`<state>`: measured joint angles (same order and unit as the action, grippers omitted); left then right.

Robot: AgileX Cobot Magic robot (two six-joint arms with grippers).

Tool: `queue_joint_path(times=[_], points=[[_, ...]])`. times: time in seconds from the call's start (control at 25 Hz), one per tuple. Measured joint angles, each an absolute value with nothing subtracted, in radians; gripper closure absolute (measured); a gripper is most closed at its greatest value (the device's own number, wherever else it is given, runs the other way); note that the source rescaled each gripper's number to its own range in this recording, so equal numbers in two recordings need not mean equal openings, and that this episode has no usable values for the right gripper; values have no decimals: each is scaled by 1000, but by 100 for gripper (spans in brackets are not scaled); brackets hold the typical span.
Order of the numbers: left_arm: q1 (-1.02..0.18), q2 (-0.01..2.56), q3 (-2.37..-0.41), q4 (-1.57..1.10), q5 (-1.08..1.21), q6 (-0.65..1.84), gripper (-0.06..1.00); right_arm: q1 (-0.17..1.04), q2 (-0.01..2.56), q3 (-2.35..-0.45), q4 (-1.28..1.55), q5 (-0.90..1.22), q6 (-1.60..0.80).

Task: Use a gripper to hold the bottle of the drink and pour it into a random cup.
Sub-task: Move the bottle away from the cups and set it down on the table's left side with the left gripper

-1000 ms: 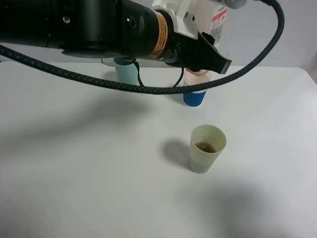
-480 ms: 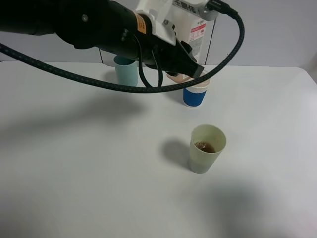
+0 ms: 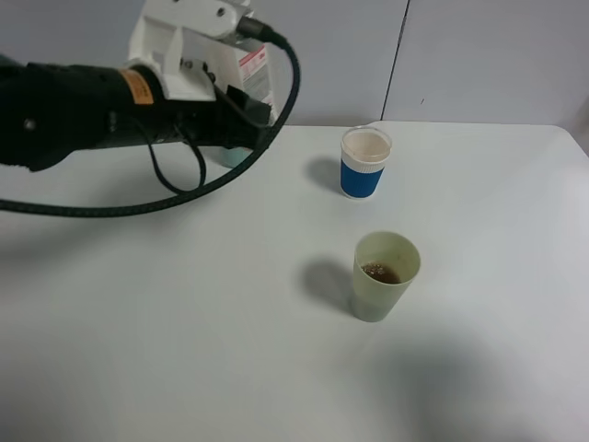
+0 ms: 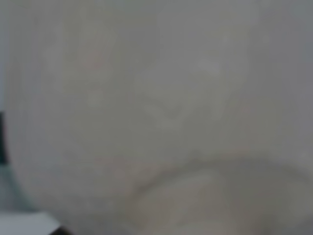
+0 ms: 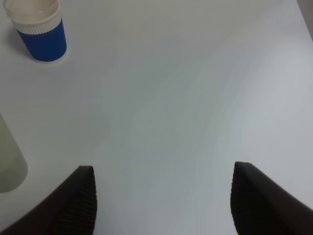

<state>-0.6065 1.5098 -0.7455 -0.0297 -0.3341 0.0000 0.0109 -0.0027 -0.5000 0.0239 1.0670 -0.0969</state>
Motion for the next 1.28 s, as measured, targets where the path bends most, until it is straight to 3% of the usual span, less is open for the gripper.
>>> queue_joint_path(times=[0.28, 0.56, 1.28], points=[[-442, 1502, -500, 186, -621, -193, 94, 11, -3, -500, 24, 1067, -97], [-314, 1517, -395, 281, -677, -224, 94, 11, -3, -500, 24, 1067, -97], [-269, 1834, -372, 432, -895, -55, 94, 11, -3, -500, 24, 1067, -97]])
